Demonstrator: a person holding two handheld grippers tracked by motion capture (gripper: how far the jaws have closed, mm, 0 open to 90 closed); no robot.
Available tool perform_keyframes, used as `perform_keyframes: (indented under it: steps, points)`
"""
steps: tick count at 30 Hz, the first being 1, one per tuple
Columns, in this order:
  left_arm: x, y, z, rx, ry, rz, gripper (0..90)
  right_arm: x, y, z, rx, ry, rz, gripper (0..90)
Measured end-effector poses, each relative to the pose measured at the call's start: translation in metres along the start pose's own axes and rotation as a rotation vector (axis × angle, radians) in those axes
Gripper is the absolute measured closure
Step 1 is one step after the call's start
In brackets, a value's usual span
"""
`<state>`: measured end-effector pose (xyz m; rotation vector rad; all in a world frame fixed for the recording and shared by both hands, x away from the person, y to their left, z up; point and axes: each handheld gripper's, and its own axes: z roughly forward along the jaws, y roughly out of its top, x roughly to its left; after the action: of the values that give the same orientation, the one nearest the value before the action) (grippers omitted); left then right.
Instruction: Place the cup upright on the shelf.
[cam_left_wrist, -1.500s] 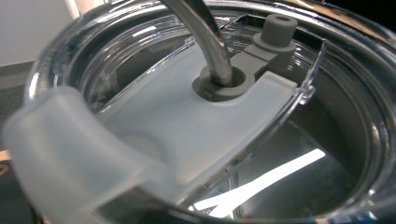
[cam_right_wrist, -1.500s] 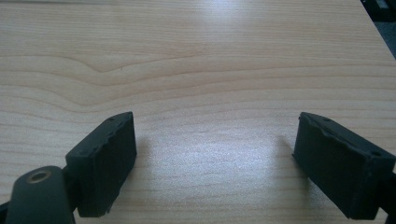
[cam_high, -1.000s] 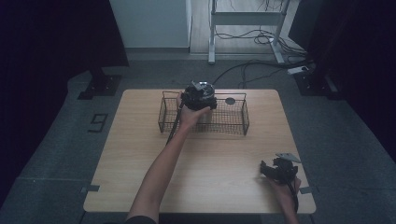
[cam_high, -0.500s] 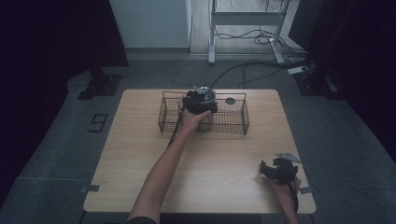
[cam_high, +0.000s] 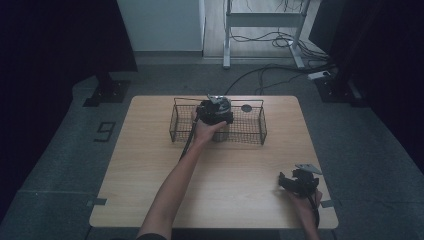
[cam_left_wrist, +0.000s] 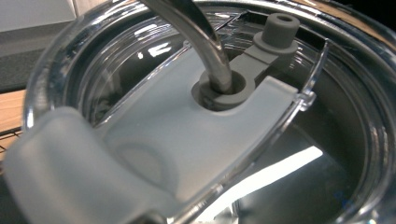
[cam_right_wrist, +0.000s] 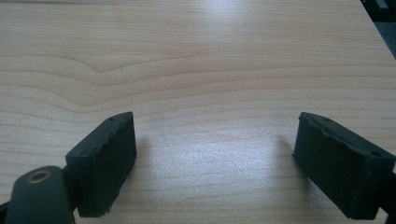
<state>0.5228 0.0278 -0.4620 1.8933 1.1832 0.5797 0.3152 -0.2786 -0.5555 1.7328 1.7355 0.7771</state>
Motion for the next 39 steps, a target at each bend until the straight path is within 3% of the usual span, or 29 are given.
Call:
perform_keyframes:
  steps: [6, 15, 20, 27, 39]
  points:
    - [-0.001, -0.003, -0.002, -0.006, -0.007, 0.018, 3.7, 0.000, 0.000, 0.000, 0.000, 0.000, 0.000, 12.8]
    - [0.001, -0.007, -0.005, -0.010, -0.025, 0.013, 0.0, 0.000, 0.000, 0.000, 0.000, -0.001, -0.001, 12.8]
    - [0.004, -0.004, -0.016, -0.051, -0.043, 0.009, 0.0, 0.000, 0.000, 0.000, 0.000, -0.001, 0.000, 12.8]
    - [0.004, -0.003, -0.030, -0.069, -0.060, 0.019, 0.0, 0.000, 0.000, 0.000, 0.000, -0.002, -0.001, 12.8]
    - [0.007, -0.016, -0.060, -0.090, -0.089, 0.042, 0.0, 0.000, 0.000, 0.000, 0.000, -0.002, -0.002, 12.8]
